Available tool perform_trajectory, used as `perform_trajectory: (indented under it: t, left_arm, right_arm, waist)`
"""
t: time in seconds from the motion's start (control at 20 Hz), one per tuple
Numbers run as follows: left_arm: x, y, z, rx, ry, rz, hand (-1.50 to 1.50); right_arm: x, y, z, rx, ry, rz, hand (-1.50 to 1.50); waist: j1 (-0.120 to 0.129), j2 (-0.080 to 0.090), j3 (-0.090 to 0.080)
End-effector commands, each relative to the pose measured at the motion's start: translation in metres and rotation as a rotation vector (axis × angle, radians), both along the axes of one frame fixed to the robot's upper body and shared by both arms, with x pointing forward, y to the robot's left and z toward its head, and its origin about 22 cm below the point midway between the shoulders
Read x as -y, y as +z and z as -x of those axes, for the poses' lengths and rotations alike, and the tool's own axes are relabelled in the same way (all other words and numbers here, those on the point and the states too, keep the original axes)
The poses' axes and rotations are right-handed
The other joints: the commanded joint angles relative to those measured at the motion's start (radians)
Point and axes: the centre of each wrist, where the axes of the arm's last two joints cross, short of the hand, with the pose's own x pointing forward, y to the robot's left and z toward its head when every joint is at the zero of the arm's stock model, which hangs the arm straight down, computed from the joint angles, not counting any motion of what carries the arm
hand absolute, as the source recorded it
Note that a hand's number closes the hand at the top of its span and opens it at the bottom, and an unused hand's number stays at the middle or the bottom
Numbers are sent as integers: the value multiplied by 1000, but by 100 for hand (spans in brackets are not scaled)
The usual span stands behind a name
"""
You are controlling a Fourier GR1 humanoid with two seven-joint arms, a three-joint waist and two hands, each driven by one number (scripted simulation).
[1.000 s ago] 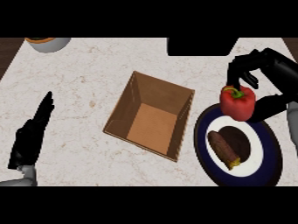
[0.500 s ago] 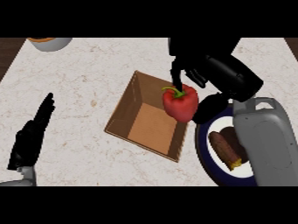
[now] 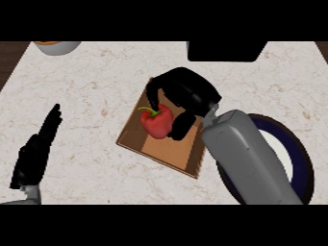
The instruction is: Pick the bell pepper from the plate and place it in the cardboard box
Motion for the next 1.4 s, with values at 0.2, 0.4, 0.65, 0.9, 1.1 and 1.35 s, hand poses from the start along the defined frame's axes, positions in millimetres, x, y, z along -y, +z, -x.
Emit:
perform_trajectory:
  t: [0.2,0.4,0.65,0.9,1.1,1.35]
  left_arm:
    - [7,8,-6,-9,-1,-5,0]
    - [22,-4,-13,4,-22,3,0]
    - [13,1,-7,15,-17,-9,0]
    - [15,16,-17,6,-9,-8,0]
    - [9,-1,-8,-1,6,-10,0]
    - [24,3,7,-4,-11,1,0]
  right_arm:
    - [-27,-68,-5,-102,-86,23,-150]
    - [-44,-59,-15,-118,-76,-62,-150]
    - [-16,-66,-22,-174,-183,-370,-150]
    - [-2,-33,-46,-234,-232,-608,-150]
    - [48,-48,-63,-279,-292,-764,-150]
    - [112,-17,-90,-244,-435,-817,-150]
  waist:
    - [6,2,0]
    - [15,4,0]
    - [18,6,1]
    - [7,4,1]
    - [2,8,1]
    - [6,4,1]
